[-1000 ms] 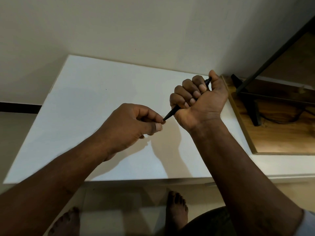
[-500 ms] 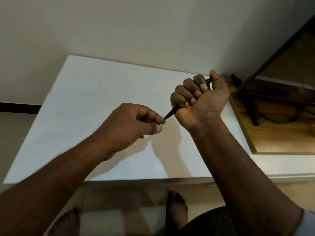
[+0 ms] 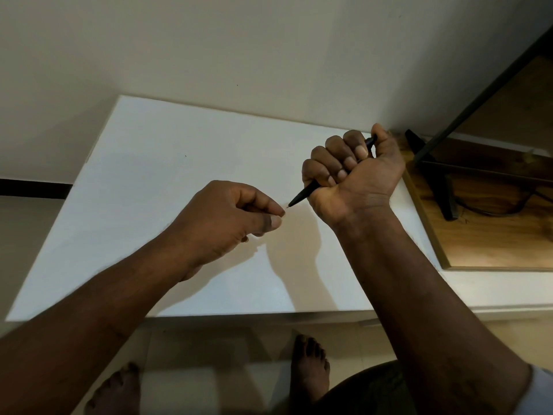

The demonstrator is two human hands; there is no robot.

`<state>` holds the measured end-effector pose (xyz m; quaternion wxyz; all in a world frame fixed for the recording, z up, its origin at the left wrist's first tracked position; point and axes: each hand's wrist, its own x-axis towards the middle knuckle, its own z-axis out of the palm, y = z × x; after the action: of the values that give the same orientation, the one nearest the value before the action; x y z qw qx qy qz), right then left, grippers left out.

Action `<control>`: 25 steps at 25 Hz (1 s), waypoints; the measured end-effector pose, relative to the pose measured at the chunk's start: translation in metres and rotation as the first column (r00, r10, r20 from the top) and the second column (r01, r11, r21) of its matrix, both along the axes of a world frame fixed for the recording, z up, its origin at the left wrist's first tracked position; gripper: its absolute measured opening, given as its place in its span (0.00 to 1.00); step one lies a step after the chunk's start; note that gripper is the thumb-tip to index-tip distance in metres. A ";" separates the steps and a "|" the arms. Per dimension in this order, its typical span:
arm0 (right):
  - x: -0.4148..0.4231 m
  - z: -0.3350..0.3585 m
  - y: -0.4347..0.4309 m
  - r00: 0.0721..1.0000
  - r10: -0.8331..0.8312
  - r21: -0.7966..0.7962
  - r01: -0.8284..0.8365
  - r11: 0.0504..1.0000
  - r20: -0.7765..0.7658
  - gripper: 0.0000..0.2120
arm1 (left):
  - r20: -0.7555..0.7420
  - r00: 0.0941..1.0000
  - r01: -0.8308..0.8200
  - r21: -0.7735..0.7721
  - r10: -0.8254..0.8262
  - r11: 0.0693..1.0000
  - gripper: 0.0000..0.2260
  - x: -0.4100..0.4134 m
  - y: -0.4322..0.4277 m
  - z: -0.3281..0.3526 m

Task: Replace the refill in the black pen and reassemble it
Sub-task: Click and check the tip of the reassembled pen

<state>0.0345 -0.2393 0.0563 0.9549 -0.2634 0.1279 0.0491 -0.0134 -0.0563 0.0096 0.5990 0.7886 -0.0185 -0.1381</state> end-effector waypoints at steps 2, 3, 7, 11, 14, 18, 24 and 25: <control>-0.001 0.000 0.000 1.000 0.000 0.004 0.000 1.000 -0.005 0.25 | -0.030 1.000 -0.005 0.024 0.006 1.000 0.03 0.001 0.001 -0.002; 0.000 0.000 0.000 1.000 -0.001 0.003 0.001 1.000 -0.005 0.25 | -0.048 0.999 -0.007 0.037 0.009 0.999 0.02 0.001 0.001 -0.003; 0.000 0.001 -0.001 1.000 -0.013 0.013 0.013 1.000 -0.004 0.23 | -0.073 0.997 -0.004 0.045 0.007 0.999 0.01 0.001 0.000 -0.004; 0.000 0.001 -0.001 1.000 -0.007 0.042 0.007 0.999 -0.009 0.24 | -0.052 0.999 0.012 0.019 -0.011 1.000 0.02 0.000 0.000 -0.002; 0.000 0.001 -0.001 1.000 -0.008 0.043 0.008 0.999 -0.005 0.23 | -0.033 0.999 0.024 0.003 -0.024 1.000 0.03 -0.001 -0.001 0.001; -0.001 0.001 -0.001 1.000 -0.008 0.051 0.008 0.999 -0.018 0.25 | -0.008 1.000 0.026 -0.032 -0.026 0.999 0.03 -0.002 -0.001 0.004; -0.001 0.002 0.000 1.000 0.002 0.045 -0.001 0.999 -0.011 0.24 | 0.001 1.000 0.028 -0.047 -0.028 0.999 0.03 -0.002 -0.002 0.006; -0.001 0.002 0.000 1.000 0.005 0.044 -0.005 0.999 -0.010 0.24 | 0.002 1.000 0.026 -0.048 -0.026 0.999 0.03 -0.002 -0.002 0.006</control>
<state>0.0331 -0.2391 0.0582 0.9597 -0.2426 0.1307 0.0556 -0.0153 -0.0578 0.0154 0.6158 0.7738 -0.0326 -0.1451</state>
